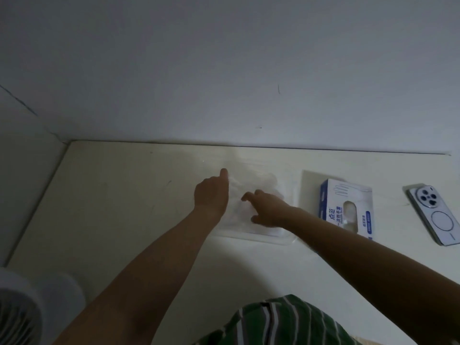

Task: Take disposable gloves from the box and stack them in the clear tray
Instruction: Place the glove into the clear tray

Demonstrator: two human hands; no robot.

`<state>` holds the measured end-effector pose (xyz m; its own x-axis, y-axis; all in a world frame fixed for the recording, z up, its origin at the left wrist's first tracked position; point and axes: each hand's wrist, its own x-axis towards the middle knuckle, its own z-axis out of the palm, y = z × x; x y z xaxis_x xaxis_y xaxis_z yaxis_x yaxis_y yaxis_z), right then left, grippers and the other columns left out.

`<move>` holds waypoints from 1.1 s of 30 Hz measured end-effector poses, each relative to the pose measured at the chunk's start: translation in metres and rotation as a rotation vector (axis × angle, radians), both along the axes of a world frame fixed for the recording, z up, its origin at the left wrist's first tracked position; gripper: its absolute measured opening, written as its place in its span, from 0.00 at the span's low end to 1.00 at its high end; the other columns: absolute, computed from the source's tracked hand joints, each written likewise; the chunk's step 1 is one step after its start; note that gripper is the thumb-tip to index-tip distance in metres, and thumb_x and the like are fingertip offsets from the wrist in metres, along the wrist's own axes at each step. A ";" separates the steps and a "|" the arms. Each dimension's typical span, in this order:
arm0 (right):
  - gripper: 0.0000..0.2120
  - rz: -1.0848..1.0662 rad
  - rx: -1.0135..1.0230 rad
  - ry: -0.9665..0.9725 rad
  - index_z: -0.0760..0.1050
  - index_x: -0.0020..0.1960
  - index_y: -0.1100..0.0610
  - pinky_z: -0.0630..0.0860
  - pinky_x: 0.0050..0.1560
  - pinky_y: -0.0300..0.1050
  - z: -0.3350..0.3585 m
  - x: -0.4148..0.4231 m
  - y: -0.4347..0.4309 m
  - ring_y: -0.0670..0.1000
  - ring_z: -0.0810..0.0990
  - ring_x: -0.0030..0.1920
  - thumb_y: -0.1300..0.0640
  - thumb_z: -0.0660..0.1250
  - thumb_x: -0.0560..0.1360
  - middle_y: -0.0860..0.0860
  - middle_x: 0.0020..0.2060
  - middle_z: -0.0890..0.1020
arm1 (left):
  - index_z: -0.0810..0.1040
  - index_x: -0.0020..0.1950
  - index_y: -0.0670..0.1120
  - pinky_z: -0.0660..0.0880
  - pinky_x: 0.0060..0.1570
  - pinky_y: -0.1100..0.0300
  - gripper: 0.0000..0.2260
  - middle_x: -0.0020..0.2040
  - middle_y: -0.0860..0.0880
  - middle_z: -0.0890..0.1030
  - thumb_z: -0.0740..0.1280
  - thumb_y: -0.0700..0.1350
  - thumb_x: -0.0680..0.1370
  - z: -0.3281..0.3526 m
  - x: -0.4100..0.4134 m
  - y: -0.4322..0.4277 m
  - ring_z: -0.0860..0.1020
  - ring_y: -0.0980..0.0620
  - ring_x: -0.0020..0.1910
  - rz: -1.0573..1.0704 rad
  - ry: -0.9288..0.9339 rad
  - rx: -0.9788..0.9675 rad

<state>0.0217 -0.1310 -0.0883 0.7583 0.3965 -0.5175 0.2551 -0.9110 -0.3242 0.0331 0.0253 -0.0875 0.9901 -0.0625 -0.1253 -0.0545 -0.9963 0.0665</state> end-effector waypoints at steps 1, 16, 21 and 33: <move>0.30 -0.007 -0.007 0.025 0.61 0.74 0.51 0.75 0.61 0.49 -0.005 0.000 0.002 0.57 0.76 0.59 0.56 0.69 0.76 0.56 0.64 0.71 | 0.67 0.62 0.42 0.69 0.35 0.54 0.14 0.49 0.43 0.78 0.58 0.34 0.78 0.000 0.000 -0.001 0.80 0.43 0.44 0.015 -0.012 0.006; 0.55 -0.104 -0.171 0.108 0.34 0.78 0.62 0.69 0.66 0.50 -0.026 0.007 0.005 0.63 0.63 0.72 0.57 0.74 0.71 0.65 0.75 0.51 | 0.50 0.76 0.41 0.69 0.65 0.51 0.47 0.70 0.37 0.56 0.76 0.52 0.69 -0.023 -0.001 0.002 0.65 0.37 0.68 -0.069 0.539 -0.051; 0.53 -0.116 -0.228 0.131 0.31 0.76 0.63 0.69 0.67 0.53 -0.035 0.001 0.007 0.65 0.56 0.73 0.59 0.71 0.73 0.67 0.74 0.48 | 0.41 0.77 0.39 0.61 0.70 0.48 0.48 0.72 0.35 0.51 0.72 0.52 0.72 -0.036 -0.007 0.000 0.58 0.34 0.70 -0.113 0.536 0.058; 0.27 -0.006 -0.004 -0.045 0.68 0.69 0.58 0.74 0.57 0.47 0.015 0.006 -0.002 0.56 0.75 0.59 0.49 0.70 0.75 0.55 0.59 0.74 | 0.64 0.71 0.43 0.72 0.54 0.52 0.26 0.66 0.41 0.67 0.66 0.50 0.77 0.000 0.000 -0.012 0.73 0.41 0.61 0.001 0.439 0.009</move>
